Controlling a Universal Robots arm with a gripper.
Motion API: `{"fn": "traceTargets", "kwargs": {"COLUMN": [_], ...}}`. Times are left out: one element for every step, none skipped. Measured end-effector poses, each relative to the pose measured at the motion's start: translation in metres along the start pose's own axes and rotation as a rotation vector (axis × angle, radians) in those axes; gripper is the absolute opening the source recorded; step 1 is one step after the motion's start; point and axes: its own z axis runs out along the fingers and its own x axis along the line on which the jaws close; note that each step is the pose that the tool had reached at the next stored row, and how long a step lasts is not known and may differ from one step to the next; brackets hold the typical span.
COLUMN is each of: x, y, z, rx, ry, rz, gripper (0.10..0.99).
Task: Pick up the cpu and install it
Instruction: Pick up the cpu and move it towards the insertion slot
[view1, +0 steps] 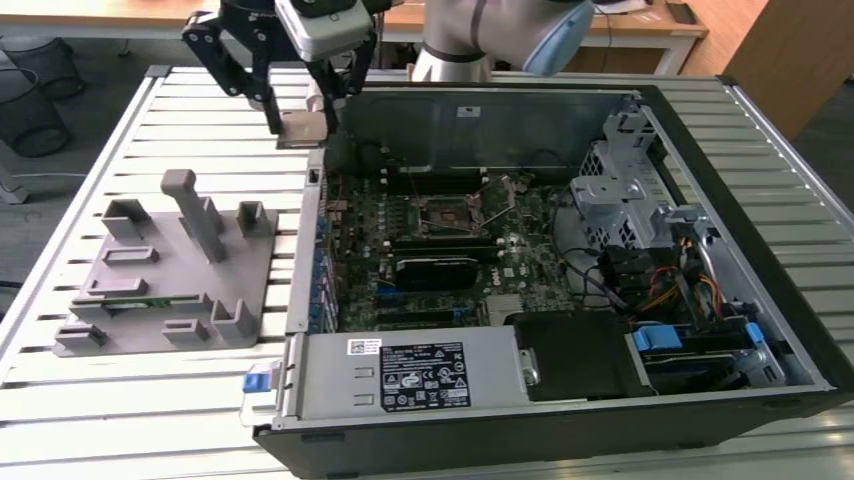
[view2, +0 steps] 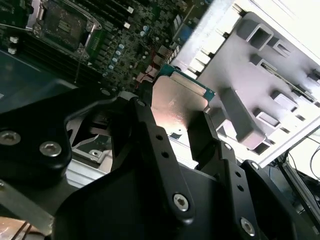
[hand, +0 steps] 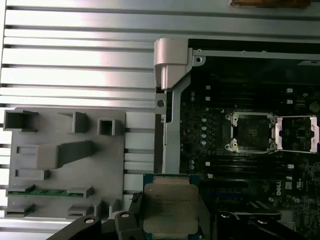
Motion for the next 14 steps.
{"fn": "traceTargets", "kwargs": {"x": [-0.0046,-0.0090,-0.0135,-0.0178,-0.0222,-0.0267,-0.0312,-0.0351,-0.0387,-0.0420,-0.0452,-0.0484,-0.0519,-0.0552], "y": [-0.0001,-0.0002,-0.0003,-0.0003,-0.0004,-0.0004,-0.0003,0.0000,0.0007,0.0017,0.0028,0.0037,0.0047,0.0057], "z": [0.0001,0.0001,0.0002,0.0002,0.0002,0.0003,0.0004,0.0005,0.0007,0.0009,0.0010,0.0012,0.0014,0.0016], "rx": [0.000,0.000,0.000,0.000,0.000,0.000,0.000,0.000,0.000,0.000,0.000,0.000,0.000,0.000], "ry": [-0.0001,-0.0001,-0.0001,-0.0001,-0.0001,-0.0001,-0.0002,-0.0002,-0.0002,-0.0003,-0.0003,-0.0003,-0.0003,-0.0003], "rz": [0.000,0.000,0.000,0.000,0.000,0.000,0.000,0.000,0.000,0.000,0.000,0.000,0.000,0.000], "gripper": [0.529,0.529,0.529,0.529,0.529,0.529,0.529,0.529,0.529,0.529,0.529,0.529,0.529,0.529]}}
